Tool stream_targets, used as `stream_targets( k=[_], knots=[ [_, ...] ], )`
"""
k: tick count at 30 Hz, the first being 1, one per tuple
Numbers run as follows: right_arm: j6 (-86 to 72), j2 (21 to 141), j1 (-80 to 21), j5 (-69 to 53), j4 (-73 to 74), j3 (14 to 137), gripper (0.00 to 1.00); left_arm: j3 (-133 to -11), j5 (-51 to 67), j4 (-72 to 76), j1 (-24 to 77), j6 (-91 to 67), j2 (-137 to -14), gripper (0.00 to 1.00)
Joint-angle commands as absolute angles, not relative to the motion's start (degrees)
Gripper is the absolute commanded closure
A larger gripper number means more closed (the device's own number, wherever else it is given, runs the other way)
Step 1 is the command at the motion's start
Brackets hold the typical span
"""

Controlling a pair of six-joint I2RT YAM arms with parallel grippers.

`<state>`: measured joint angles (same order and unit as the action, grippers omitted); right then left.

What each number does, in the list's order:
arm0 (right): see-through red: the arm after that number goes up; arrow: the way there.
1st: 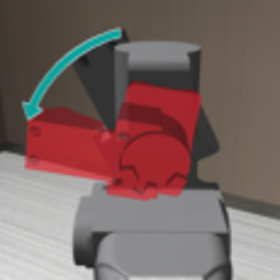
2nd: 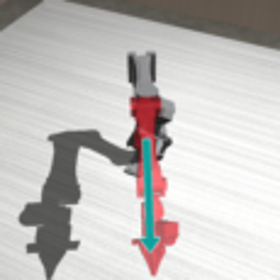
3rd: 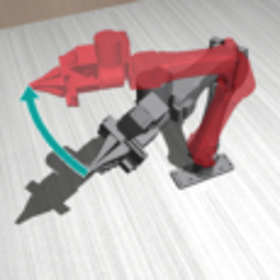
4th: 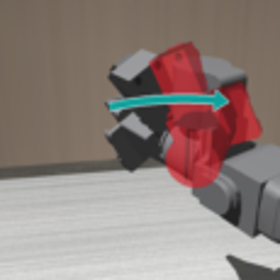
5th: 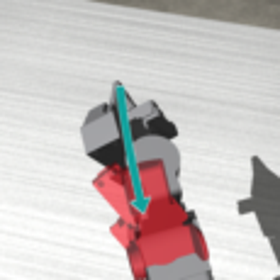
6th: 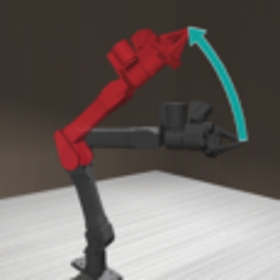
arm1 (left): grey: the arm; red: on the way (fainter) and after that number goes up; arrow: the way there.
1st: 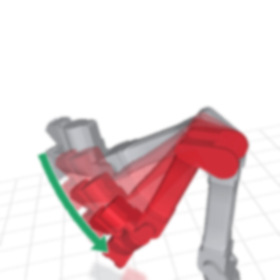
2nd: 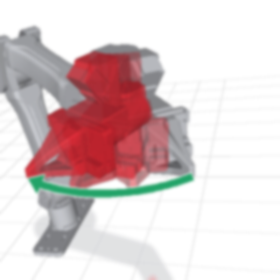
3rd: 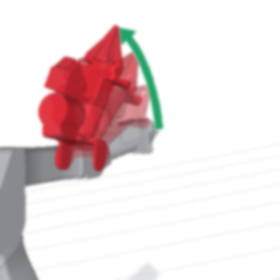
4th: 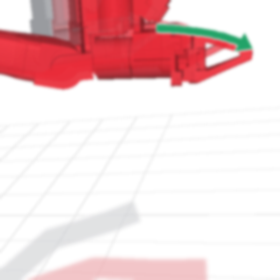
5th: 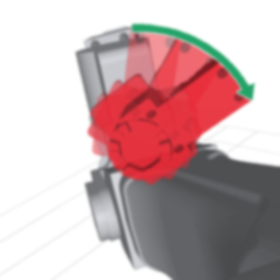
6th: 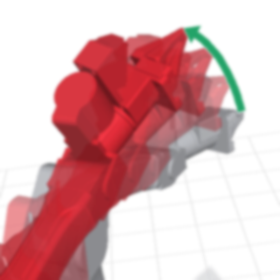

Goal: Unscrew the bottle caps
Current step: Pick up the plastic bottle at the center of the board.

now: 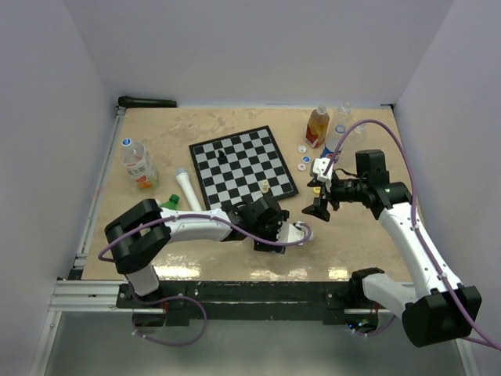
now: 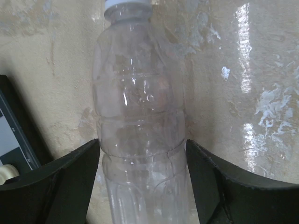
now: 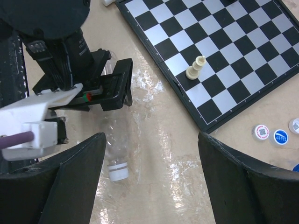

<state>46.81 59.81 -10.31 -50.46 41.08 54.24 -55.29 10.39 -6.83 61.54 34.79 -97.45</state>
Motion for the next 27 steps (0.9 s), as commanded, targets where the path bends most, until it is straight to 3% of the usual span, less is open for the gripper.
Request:
stream_targets(
  k=[1,6,14,22,27],
  knots=[
    [46.0,58.8,-9.8,-50.8,39.6,54.1,0.17,-56.1,7.3,-4.4,62.0,33.6,-99.5,0.24],
    [45.9,58.9,-9.7,-50.8,39.6,54.2,0.17,-55.8,8.1,-3.9,62.2,32.5,-99.9,0.37],
    [47.5,58.6,-9.4,-51.1,41.5,54.8,0.17,-54.0,7.7,-6.1,62.1,30.0,-91.0,0.81],
    [55.5,63.5,-9.4,-49.1,53.9,66.9,0.18,-49.2,5.4,-6.9,58.1,25.8,-73.0,0.91],
    [59.2,67.1,-10.2,-54.0,59.7,73.7,0.09,-45.2,1.0,-3.4,55.1,25.2,-63.9,0.94]
  ],
)
